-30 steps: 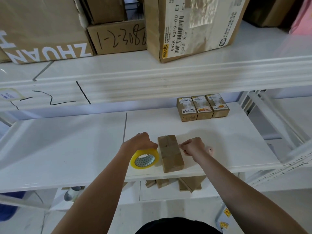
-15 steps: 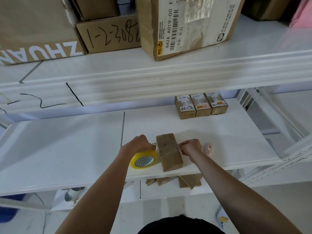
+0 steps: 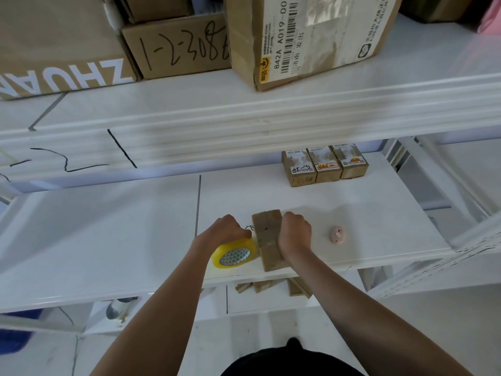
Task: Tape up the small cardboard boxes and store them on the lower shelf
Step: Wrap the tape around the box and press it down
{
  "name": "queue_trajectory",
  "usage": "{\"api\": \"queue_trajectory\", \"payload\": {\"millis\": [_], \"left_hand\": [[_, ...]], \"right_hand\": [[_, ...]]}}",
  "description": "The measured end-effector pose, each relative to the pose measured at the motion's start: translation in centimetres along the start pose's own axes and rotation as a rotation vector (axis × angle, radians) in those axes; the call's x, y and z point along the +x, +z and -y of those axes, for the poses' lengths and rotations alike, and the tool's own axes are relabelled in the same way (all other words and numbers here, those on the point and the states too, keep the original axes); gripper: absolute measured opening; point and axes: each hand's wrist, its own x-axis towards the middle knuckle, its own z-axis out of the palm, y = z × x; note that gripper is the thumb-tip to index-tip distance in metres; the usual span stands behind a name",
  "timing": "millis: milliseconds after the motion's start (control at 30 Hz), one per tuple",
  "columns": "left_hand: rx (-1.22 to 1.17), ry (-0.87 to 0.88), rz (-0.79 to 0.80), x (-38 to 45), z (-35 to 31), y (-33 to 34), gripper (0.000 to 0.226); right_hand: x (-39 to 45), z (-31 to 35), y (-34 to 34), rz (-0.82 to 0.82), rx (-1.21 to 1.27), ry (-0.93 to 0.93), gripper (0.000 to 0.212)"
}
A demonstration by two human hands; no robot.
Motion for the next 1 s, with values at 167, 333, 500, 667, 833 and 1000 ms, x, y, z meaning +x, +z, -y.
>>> {"api": "queue_trajectory", "payload": {"millis": [167,333,500,667,833,1000], "left_hand": [[-0.019,0.008,0.003,-0.2,0.4,0.1,0.037],[-0.035,0.029,0.013,-0.3,0.8,0.1,0.039],[-0.006,0.057,0.017,-0.2,1.3,0.1,0.040],[-0.047,0.118,0.054,-0.3,2.7,-0.2,0.053],[-0.106,0.165,0.139,0.2,4.2,-0.6,0.053],[0.003,0.191,0.121,0.7,3.8,-0.9,0.058]], "right_hand": [[-0.6,1.4,0.7,0.053,-0.140,-0.035,0.019],[-0.5,2.8,1.0,0.115,0.029,0.116,0.022],[-0.2,4.4,2.5,0.269,0.250,0.365,0.057],[-1.4,4.3,5.3,0.229,0.190,0.346,0.084],[-1.0,3.5,6.4,0.265,0.183,0.342,0.094],[-0.7,3.4,7.1,0.284,0.181,0.333,0.097]]}}
